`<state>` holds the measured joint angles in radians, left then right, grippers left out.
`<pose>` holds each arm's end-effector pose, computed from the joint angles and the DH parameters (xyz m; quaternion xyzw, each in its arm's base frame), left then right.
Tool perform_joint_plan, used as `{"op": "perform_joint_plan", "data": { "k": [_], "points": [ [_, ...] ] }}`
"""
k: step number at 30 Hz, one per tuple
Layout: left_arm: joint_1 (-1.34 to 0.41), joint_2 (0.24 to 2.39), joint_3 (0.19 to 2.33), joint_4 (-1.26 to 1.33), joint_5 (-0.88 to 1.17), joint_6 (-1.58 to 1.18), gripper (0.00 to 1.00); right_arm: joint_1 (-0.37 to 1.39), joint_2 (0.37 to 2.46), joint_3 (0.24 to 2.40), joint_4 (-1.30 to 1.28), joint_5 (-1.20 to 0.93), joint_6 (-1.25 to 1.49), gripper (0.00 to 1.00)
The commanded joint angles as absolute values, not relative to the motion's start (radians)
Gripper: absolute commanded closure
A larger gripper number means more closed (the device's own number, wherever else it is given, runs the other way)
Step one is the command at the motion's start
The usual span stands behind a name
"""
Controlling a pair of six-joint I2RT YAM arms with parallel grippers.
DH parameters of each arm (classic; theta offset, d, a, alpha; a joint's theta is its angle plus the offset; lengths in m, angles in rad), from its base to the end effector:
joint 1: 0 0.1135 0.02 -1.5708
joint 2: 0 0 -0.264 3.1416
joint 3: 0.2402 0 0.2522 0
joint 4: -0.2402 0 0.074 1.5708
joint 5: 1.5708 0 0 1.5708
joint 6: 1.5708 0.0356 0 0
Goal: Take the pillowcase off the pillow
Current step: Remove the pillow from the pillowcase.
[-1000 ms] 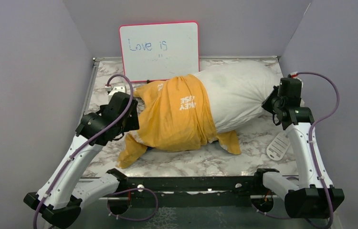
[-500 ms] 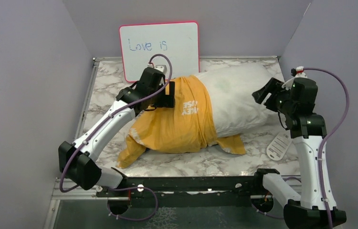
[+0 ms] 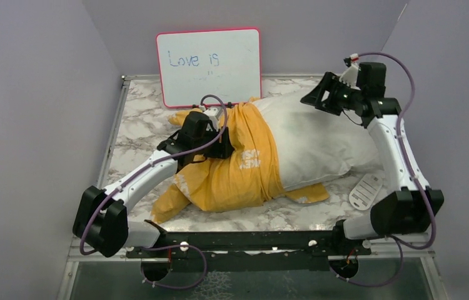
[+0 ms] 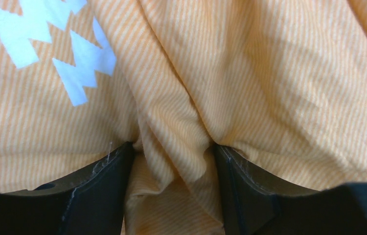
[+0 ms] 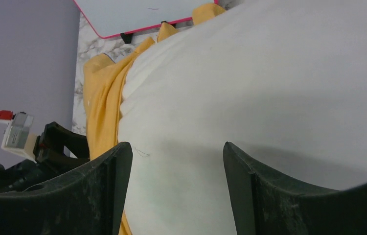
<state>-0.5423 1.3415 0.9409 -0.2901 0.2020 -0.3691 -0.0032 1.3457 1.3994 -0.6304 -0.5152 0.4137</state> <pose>0.2472 -0.1573 0.2609 0.1206 0.8930 -0.2684 0.3404 0.2905 0.0166 0.3867 0.0571 0.8567 0.3132 0.4058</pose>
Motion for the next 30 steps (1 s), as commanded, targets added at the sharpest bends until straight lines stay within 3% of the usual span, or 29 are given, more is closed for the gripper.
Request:
{"op": "perform_joint_plan", "data": {
  "k": [1,4,7,9,11,13,16,22,27,28,30],
  "points": [
    [-0.551,1.317,0.857,-0.348,0.253,-0.354,0.37,0.109,1.497,1.565,-0.672,-0.466,0.353,0.29],
    [-0.551,1.288,0.864,-0.346,0.187,-0.355,0.31,0.204,1.602,1.591,-0.688,-0.321,0.318,0.30],
    [-0.548,1.262,0.899,-0.363,0.102,-0.349,0.20,0.280,1.655,1.527,-0.703,-0.128,0.317,0.43],
    [-0.516,1.262,0.971,-0.400,0.075,-0.327,0.19,0.286,1.620,1.376,-0.634,-0.081,0.323,0.57],
    [-0.437,1.299,1.107,-0.464,0.064,-0.305,0.12,0.286,1.571,1.223,-0.557,-0.067,0.327,0.61],
    [-0.309,1.347,1.197,-0.481,0.114,-0.318,0.04,0.286,1.523,1.108,-0.493,-0.085,0.333,0.62],
    [-0.217,1.436,1.283,-0.446,0.162,-0.344,0.01,0.285,1.486,1.023,-0.471,-0.107,0.353,0.62],
    [-0.176,1.636,1.347,-0.389,0.269,-0.433,0.01,0.285,1.463,0.955,-0.440,-0.148,0.383,0.62],
    [-0.175,1.702,1.273,-0.306,0.330,-0.502,0.02,0.285,1.437,0.929,-0.429,-0.161,0.409,0.62],
    [-0.172,1.704,1.246,-0.274,0.329,-0.504,0.11,0.285,1.434,0.923,-0.429,-0.160,0.410,0.62],
    [-0.163,1.703,1.207,-0.198,0.371,-0.482,0.45,0.286,1.428,0.918,-0.431,-0.153,0.414,0.62]
  ]
}}
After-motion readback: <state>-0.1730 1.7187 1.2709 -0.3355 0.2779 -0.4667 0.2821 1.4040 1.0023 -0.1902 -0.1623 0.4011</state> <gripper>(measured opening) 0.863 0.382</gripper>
